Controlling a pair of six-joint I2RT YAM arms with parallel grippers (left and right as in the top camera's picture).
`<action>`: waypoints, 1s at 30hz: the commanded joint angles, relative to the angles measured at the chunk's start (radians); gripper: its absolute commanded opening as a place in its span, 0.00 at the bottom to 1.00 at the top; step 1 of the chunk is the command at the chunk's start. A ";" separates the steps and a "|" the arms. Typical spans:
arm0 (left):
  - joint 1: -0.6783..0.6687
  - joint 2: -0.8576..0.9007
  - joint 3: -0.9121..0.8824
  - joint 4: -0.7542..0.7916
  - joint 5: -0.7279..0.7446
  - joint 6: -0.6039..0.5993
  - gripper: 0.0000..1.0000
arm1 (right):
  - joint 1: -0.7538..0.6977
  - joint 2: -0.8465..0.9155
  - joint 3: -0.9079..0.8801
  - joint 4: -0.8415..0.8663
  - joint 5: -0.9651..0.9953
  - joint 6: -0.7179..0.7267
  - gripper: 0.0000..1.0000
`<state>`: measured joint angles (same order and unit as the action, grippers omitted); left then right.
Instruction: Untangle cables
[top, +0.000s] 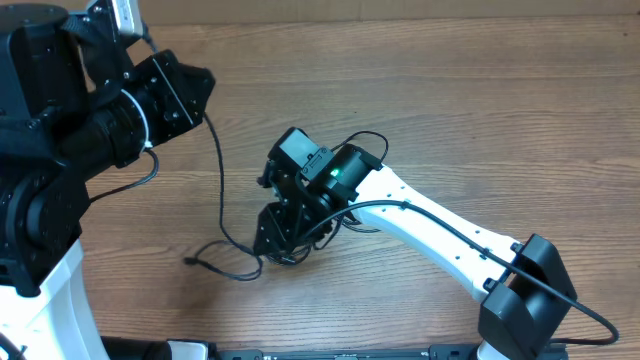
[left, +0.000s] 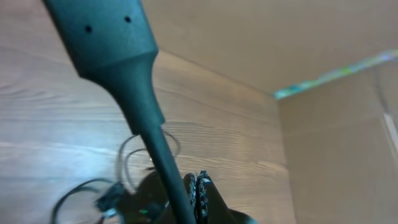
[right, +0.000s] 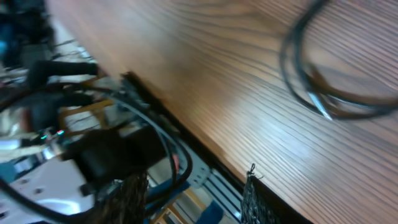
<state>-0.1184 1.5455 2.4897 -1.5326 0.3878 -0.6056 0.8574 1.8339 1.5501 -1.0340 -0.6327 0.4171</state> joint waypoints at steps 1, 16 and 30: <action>-0.006 0.006 0.001 0.042 0.179 0.054 0.04 | 0.002 0.001 0.005 0.033 -0.120 -0.008 0.50; -0.006 0.005 0.001 0.223 0.435 0.067 0.05 | 0.023 0.001 0.005 0.038 -0.271 -0.127 0.50; -0.006 0.006 0.001 0.428 0.555 0.044 0.04 | 0.023 0.001 0.005 0.031 -0.270 -0.147 0.51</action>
<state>-0.1184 1.5459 2.4897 -1.1347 0.8982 -0.5690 0.8753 1.8339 1.5501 -1.0042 -0.8871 0.2916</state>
